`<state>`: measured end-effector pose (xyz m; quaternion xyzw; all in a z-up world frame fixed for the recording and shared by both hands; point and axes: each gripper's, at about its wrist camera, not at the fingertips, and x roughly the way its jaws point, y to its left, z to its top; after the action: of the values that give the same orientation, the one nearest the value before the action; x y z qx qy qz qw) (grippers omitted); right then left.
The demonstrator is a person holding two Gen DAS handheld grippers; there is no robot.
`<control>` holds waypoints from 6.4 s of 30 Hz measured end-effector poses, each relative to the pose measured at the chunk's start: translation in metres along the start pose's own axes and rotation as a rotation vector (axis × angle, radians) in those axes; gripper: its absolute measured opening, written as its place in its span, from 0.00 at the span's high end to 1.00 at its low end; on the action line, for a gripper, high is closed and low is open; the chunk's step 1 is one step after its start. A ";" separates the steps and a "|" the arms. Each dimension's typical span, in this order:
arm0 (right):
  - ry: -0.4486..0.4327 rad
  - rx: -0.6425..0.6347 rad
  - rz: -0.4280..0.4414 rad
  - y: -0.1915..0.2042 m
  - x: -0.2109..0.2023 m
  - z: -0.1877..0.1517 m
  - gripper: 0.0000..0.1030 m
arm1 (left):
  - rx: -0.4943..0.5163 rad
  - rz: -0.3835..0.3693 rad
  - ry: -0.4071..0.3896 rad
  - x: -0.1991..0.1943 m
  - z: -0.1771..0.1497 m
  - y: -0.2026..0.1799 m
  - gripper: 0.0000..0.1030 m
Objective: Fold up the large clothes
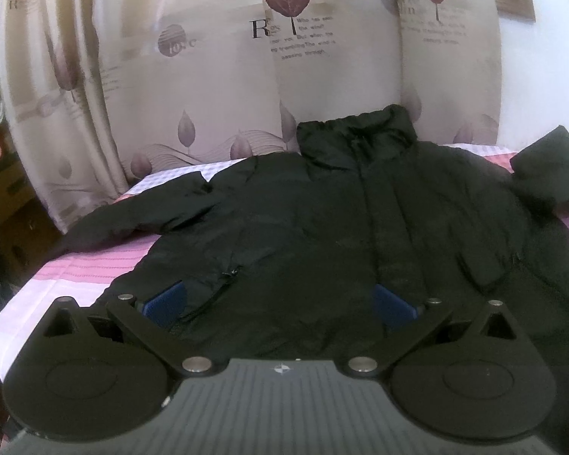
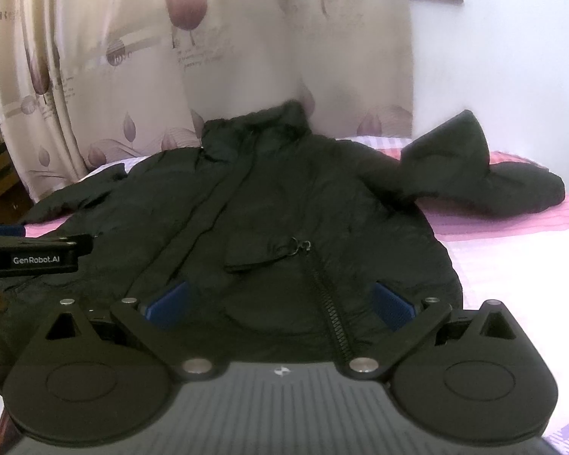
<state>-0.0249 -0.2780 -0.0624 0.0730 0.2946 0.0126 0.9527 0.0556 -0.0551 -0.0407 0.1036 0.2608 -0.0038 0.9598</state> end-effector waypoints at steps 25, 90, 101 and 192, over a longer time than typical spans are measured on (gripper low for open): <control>-0.130 0.415 -0.207 -0.258 0.039 0.048 0.27 | -0.201 -0.062 -0.095 0.078 0.003 0.032 0.00; 0.073 0.392 0.134 -0.197 -0.049 -0.060 0.13 | -0.259 -0.116 -0.007 0.076 -0.006 0.049 0.00; 0.141 0.309 0.150 -0.136 -0.050 -0.078 0.82 | -0.118 -0.053 -0.072 -0.014 -0.034 0.131 0.00; -0.203 0.782 -0.176 -0.432 0.099 0.037 0.00 | -0.264 -0.137 0.081 0.130 -0.009 0.069 0.00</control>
<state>0.0692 -0.7036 -0.1512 0.4049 0.1867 -0.1893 0.8749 0.1674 0.0206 -0.0994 -0.0414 0.3041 -0.0307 0.9512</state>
